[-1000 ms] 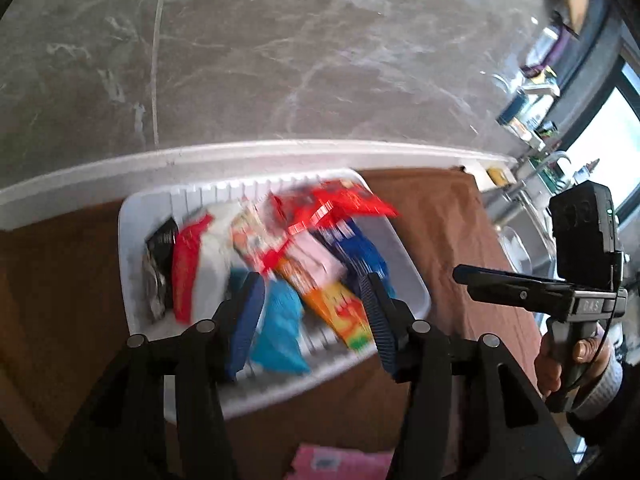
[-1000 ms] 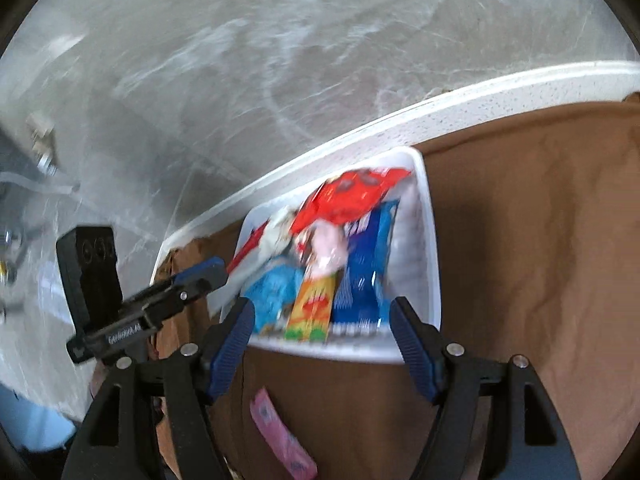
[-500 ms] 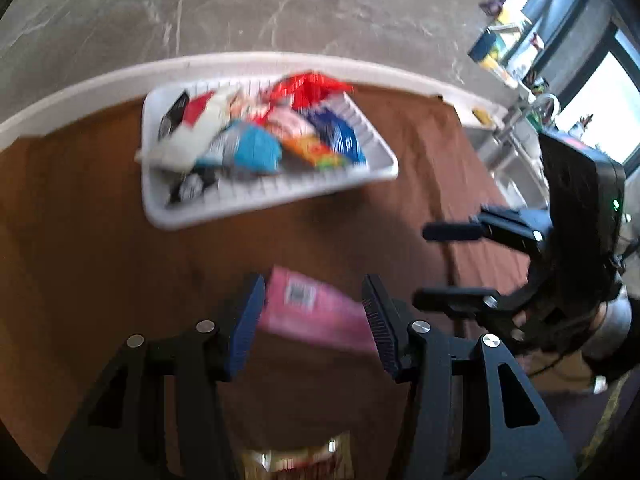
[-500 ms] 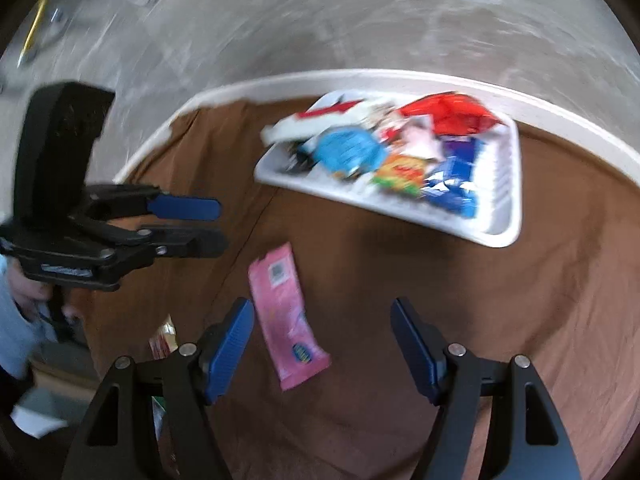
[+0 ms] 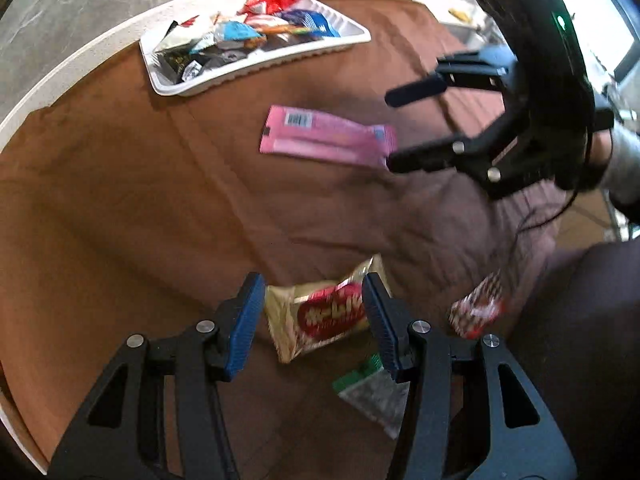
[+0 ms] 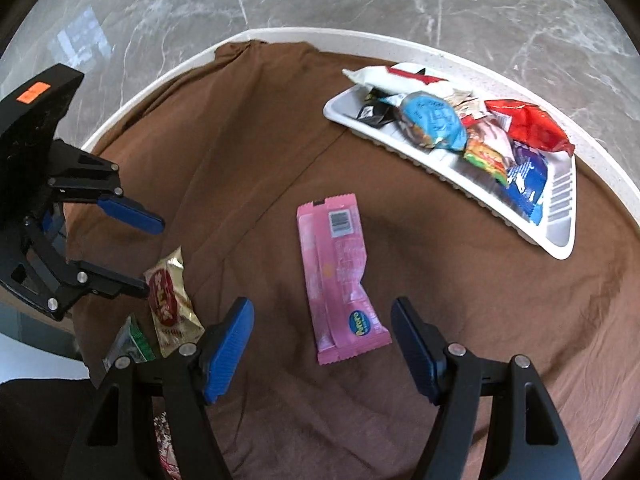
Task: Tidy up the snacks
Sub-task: 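Move both tools back over the gold and pink packets, then grasp the gold pie packet with the left tool while the right tool grasps the pink Pororo packet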
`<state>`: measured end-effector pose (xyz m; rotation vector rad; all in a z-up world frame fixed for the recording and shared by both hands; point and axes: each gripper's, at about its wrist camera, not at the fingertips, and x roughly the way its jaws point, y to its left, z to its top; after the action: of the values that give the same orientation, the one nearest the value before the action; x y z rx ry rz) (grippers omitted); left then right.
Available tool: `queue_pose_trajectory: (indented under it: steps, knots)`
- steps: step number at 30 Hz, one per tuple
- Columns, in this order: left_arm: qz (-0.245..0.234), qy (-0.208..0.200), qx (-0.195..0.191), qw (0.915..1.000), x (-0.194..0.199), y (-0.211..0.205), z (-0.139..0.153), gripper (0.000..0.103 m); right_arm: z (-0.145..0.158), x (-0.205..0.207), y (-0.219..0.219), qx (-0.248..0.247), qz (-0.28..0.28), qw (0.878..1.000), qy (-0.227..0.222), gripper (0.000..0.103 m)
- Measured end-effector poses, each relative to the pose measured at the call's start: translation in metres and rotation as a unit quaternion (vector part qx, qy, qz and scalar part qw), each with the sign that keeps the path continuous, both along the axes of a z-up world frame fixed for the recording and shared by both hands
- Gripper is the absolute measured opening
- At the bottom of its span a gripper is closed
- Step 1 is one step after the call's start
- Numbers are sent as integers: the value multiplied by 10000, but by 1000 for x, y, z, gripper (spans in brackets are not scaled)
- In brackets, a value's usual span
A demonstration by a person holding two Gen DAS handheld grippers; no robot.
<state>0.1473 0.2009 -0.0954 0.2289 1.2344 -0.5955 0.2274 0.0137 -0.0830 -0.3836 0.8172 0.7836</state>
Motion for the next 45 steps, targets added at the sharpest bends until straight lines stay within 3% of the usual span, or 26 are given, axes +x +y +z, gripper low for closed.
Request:
queue_pose_trajectory:
  steps: [7,12,17,24,36,45]
  knots:
    - [-286,72,149,9995,-9,0,-5,49,-7,-3,7,-164,3,9999,-16,74]
    - [-770,37,576,9954,-14,-12,-14,49,-7,-4,9,-162,-12,9999,3,74]
    - [-1296,-103,974,9867,-18,-29,-24,49,-8,-4,11,-187,-67,9998,13,74]
    - [-2019,-256,1513,9673,-18,-46,-39,49,-9,-4,14,-229,-120,9997,-11,74]
    - [-2131,-233,1318,9678,6,-56,-36,49,-13,4,18,-384,-236,9989,-98,74]
    - [-2469,-395,1521,9562,0,-73,-30,50,-23,18,26,-720,-249,9969,-181,74]
